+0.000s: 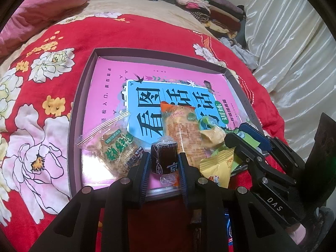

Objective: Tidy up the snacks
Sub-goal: 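Release the brown packet with the left tool while the right tool releases the green-label bag in the box, then move both tools back from the box toward the snack pile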

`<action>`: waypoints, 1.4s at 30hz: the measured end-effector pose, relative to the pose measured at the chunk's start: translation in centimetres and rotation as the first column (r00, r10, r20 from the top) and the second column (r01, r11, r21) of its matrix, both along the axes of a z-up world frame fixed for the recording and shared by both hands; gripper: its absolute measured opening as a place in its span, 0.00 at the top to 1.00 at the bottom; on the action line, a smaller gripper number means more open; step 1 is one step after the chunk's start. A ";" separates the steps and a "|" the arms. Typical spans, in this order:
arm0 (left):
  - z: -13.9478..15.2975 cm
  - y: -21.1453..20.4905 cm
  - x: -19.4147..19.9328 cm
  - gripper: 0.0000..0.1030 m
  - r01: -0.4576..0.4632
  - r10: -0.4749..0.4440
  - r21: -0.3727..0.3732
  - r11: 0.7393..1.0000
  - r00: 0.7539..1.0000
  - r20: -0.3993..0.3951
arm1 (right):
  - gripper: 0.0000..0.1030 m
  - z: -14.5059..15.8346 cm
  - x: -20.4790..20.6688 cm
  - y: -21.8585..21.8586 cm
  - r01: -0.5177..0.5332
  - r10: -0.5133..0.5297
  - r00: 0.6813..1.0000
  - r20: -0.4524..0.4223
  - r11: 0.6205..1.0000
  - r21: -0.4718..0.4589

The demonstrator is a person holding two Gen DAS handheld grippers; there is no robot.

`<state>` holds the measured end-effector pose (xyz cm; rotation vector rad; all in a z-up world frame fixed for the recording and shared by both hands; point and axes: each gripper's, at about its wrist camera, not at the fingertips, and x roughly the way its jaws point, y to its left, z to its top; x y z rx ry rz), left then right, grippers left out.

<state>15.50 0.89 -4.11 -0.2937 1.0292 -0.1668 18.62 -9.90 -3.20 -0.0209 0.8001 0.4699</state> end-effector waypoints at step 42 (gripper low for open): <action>3.1 1.5 -1.1 0.30 -0.033 0.031 0.030 0.999 0.998 0.057 | 0.42 1.5 -1.0 -1.1 0.025 -0.027 0.998 0.049 0.999 0.042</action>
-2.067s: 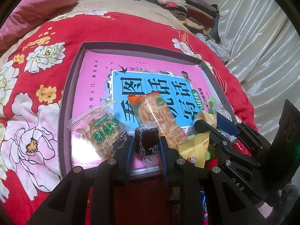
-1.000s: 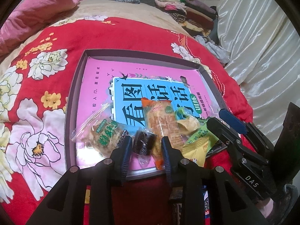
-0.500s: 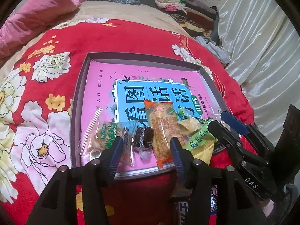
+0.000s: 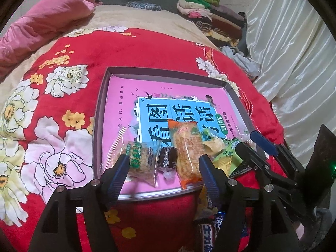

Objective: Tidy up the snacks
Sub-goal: 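Move both tools back from the box toward the snack pile, then lower both open tools toward the remaining snacks beside the tray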

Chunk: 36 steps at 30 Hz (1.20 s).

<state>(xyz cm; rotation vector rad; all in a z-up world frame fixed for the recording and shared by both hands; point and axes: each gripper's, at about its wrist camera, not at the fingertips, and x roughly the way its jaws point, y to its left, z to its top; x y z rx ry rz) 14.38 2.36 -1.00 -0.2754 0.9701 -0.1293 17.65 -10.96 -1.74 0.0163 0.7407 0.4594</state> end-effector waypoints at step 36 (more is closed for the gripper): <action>2.8 0.3 -2.9 0.21 0.011 -0.013 0.040 0.999 0.999 0.049 | 0.30 2.8 -2.3 -1.0 -0.008 0.005 0.999 0.042 0.998 0.067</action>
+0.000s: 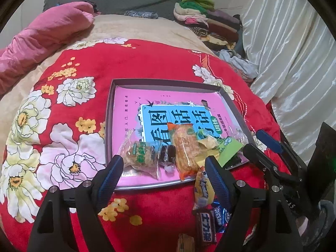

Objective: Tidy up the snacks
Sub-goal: 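Lower both open tools toward the remaining snacks beside the tray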

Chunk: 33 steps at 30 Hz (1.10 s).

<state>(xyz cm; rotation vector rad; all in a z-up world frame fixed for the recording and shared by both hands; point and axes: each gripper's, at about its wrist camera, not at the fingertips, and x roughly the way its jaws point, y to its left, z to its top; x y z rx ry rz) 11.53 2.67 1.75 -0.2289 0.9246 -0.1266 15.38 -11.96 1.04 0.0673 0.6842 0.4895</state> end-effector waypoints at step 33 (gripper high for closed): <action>-0.9 -0.6 -3.9 0.21 0.074 -0.072 0.036 0.997 0.996 -0.060 | 0.26 0.3 -3.0 0.2 -0.009 0.008 0.997 -0.077 1.000 -0.013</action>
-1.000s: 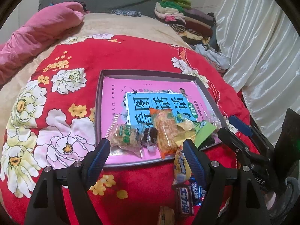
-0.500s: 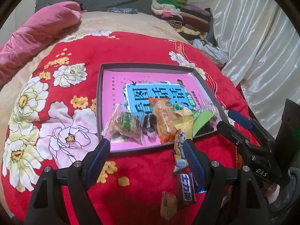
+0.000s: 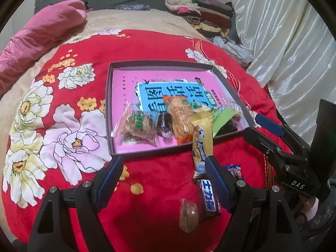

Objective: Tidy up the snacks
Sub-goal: 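Lower both open tools toward the remaining snacks beside the tray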

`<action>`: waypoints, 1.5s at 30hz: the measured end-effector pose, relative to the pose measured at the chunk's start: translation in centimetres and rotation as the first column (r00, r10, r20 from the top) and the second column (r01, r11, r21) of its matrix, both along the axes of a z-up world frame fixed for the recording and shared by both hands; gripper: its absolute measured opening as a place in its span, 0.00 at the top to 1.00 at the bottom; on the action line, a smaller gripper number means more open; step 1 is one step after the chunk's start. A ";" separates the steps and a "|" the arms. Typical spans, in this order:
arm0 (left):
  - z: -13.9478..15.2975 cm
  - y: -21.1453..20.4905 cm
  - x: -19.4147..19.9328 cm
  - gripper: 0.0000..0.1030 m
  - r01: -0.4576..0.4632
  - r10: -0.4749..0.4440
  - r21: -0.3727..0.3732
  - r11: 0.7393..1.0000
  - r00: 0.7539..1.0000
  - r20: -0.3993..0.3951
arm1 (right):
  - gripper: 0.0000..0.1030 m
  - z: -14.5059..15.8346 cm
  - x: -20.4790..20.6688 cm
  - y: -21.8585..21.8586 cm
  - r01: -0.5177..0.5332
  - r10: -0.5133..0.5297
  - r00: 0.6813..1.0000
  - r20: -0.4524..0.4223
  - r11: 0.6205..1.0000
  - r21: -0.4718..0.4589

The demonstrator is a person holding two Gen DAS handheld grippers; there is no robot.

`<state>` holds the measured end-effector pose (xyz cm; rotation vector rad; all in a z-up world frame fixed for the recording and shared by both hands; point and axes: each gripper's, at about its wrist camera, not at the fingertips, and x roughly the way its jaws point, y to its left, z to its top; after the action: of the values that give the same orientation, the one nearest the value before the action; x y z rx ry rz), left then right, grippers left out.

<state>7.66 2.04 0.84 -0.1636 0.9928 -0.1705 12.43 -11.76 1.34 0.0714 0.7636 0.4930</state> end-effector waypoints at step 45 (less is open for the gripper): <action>-5.6 -2.6 -3.0 0.21 0.078 -0.077 -0.006 0.997 0.971 -0.227 | 0.26 -4.6 -2.3 0.7 -0.013 -0.033 0.956 -0.292 0.988 -0.155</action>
<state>4.67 -0.54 -4.77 -0.1440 1.2283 -0.2255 10.15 -11.05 -3.24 0.0029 1.0911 0.4159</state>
